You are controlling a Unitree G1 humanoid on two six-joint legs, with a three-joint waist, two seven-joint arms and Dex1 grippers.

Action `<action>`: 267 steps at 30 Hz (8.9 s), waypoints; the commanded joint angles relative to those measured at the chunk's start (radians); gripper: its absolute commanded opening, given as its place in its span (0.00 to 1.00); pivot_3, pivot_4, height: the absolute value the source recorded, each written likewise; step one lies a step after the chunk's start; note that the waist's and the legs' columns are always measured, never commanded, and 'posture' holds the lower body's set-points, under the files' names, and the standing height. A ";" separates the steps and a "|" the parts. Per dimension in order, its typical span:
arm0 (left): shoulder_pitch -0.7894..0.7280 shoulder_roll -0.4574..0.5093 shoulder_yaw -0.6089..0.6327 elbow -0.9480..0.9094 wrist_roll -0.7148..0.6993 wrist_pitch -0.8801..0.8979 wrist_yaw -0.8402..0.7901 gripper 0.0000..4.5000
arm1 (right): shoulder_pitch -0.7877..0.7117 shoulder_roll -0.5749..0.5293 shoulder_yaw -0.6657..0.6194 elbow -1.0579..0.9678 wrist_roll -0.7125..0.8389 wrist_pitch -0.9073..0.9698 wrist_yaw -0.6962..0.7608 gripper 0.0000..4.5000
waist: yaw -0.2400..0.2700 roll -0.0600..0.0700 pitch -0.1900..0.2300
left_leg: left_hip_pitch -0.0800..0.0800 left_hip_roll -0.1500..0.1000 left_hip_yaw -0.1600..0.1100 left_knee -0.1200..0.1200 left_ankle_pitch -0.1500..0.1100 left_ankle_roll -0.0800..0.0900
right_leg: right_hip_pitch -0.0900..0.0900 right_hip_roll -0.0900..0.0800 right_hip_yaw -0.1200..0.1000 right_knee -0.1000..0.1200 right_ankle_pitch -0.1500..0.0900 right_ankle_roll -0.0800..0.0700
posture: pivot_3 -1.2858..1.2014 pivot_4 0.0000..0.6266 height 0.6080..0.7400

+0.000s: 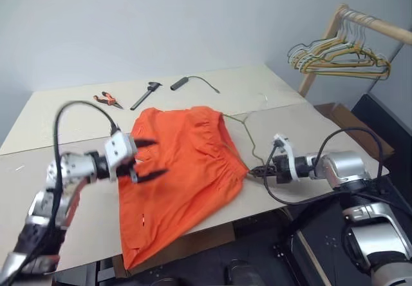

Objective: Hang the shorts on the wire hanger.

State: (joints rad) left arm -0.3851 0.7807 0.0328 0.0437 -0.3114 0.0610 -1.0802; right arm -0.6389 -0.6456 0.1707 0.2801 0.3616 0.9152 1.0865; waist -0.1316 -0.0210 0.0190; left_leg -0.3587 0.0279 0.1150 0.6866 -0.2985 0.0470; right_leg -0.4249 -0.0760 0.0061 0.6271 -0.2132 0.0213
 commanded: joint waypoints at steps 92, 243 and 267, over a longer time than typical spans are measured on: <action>-0.513 0.189 -0.159 0.564 0.058 -0.106 -0.533 0.00 | 0.152 0.361 -0.019 -0.357 -0.006 -0.119 -0.382 0.49 | -0.071 -0.001 0.001 | -0.023 0.000 0.000 0.034 -0.006 0.011 | -0.014 0.000 0.003 0.014 0.006 0.011 | 0.45 0.00 1.00; -0.092 -0.337 0.310 -0.274 -0.595 0.391 0.180 0.99 | -0.222 0.207 -0.614 -0.370 -0.374 0.617 -1.058 0.00 | -0.167 0.000 0.001 | -0.023 -0.001 0.000 0.039 -0.009 0.014 | -0.012 -0.002 0.008 0.014 0.008 0.013 | 0.38 0.00 1.00; -0.051 -0.388 0.220 -0.363 -0.591 0.374 0.239 0.99 | -0.649 -0.042 -0.624 0.596 -0.398 -0.082 -1.249 0.00 | -0.247 0.006 0.004 | -0.009 -0.013 -0.001 0.023 -0.006 0.021 | 0.006 -0.008 0.015 -0.003 0.009 0.022 | 0.39 0.00 1.00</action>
State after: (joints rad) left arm -0.4274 0.3906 0.2495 -0.2807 -0.8923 0.4548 -0.8476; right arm -1.2236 -0.6478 -0.4656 0.8270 -0.0534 0.9141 -0.1748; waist -0.3784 -0.0151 0.0232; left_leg -0.3677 0.0148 0.1135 0.7100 -0.3045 0.0683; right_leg -0.4192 -0.0841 0.0212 0.6236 -0.2041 0.0435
